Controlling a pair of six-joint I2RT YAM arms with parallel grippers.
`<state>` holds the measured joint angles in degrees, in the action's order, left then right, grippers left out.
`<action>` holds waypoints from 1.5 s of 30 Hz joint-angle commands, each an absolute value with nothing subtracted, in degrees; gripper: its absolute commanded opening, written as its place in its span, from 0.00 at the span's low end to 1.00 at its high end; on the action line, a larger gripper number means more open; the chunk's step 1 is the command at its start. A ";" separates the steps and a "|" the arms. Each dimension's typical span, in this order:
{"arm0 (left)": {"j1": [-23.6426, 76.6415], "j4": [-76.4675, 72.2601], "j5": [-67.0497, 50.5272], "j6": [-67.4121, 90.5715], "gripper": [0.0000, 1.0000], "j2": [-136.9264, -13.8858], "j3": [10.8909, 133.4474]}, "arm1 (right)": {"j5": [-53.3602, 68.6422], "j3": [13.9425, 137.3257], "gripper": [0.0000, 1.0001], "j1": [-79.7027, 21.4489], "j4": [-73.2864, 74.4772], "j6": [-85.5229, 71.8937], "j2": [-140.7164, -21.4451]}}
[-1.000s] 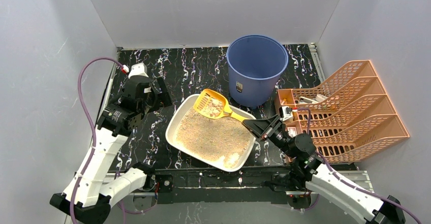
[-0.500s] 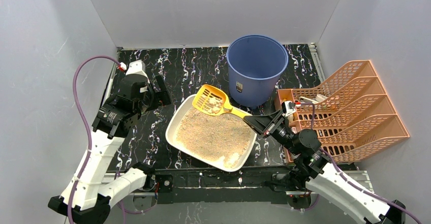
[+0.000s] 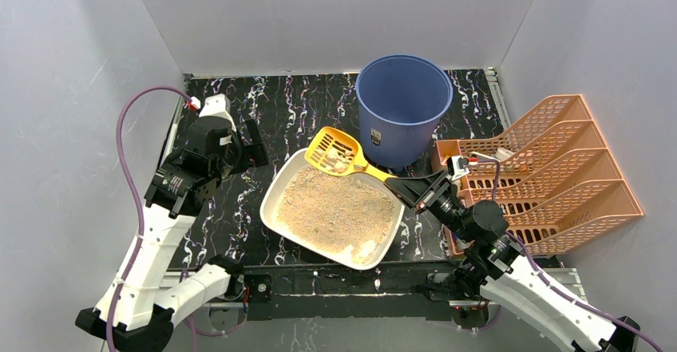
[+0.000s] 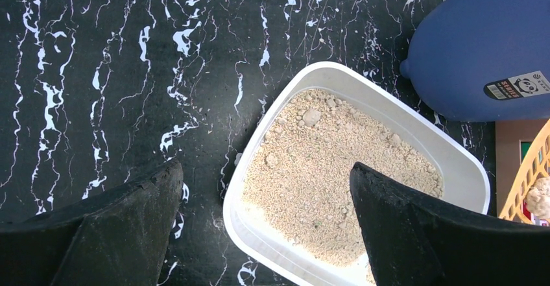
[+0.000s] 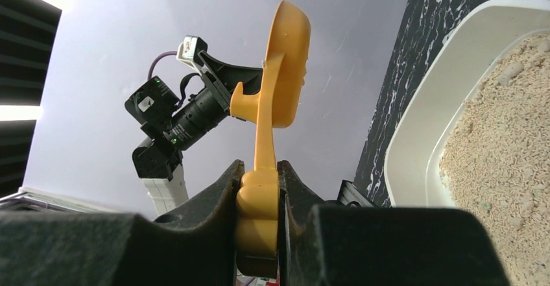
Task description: Clean the litter box
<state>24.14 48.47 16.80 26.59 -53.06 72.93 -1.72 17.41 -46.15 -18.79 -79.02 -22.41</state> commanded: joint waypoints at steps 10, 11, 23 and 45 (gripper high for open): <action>24.17 48.62 16.78 24.07 0.98 -53.00 75.23 | -6.17 22.55 0.01 -46.20 -20.45 -75.59 -22.79; 24.17 48.49 16.79 23.88 0.98 -53.00 75.23 | -6.88 23.30 0.01 -46.23 -20.05 -74.67 -23.06; 24.16 47.57 16.36 23.38 0.98 -53.96 75.47 | -22.47 34.87 0.01 -46.23 -17.64 -63.52 -25.04; 24.17 48.56 17.09 23.29 0.98 -52.43 75.14 | -41.87 46.65 0.01 -46.23 -15.43 -18.16 -33.80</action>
